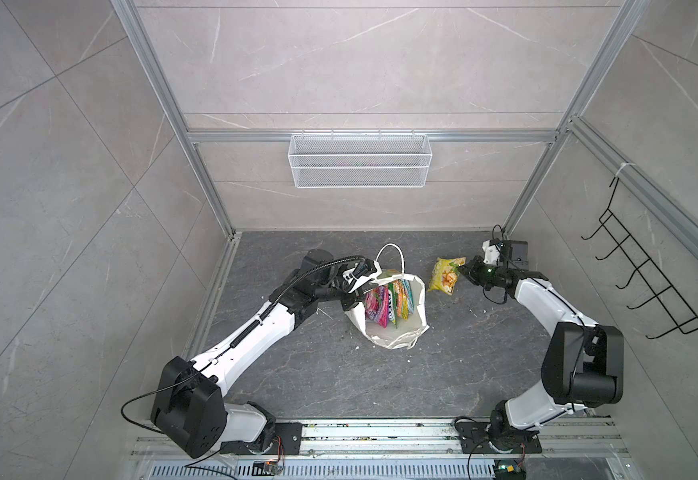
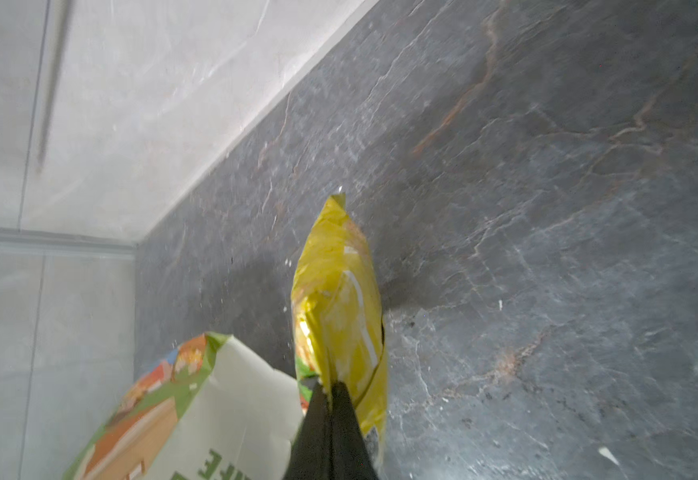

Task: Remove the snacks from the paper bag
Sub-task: 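Carry the yellow chip bag away from the bag and release it on the table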

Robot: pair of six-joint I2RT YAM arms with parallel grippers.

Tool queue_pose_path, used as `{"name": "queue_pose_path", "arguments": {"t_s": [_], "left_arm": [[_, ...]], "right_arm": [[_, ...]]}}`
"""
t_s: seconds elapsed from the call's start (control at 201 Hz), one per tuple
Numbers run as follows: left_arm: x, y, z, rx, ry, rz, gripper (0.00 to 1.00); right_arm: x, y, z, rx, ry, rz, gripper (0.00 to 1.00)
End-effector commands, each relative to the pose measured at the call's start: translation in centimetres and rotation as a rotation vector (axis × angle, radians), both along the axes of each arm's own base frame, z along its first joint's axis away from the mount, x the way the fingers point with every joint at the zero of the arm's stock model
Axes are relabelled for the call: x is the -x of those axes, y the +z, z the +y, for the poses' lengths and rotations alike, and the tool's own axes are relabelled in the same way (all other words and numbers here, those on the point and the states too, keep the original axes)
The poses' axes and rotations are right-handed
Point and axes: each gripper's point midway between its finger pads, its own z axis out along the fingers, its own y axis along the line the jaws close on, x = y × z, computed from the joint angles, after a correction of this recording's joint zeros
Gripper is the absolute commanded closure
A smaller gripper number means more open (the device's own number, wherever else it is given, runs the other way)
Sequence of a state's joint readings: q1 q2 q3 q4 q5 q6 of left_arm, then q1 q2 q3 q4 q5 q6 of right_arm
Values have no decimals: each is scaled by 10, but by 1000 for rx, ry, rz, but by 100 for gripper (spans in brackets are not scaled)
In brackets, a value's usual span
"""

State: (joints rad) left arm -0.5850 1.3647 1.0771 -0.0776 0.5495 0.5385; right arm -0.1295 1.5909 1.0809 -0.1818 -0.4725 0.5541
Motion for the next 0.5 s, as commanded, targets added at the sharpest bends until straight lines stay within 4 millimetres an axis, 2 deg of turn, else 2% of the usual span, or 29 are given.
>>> {"name": "queue_pose_path", "arguments": {"t_s": [0.0, 0.114, 0.254, 0.338, 0.498], "left_arm": [[-2, 18, -5, 30, -15, -51, 100], [-1, 18, -4, 30, -15, -49, 100], [-1, 16, -4, 30, -15, -51, 100], [-2, 16, -6, 33, -19, -45, 100], [-3, 15, -8, 35, -26, -41, 100]], "right_arm": [[2, -11, -41, -68, -218, -6, 100], [10, -18, -85, -114, -404, -25, 100], [18, -27, -130, -176, -591, -64, 100], [18, -33, -143, -187, -652, -75, 100], [11, -56, -153, -270, -754, -79, 100]]}}
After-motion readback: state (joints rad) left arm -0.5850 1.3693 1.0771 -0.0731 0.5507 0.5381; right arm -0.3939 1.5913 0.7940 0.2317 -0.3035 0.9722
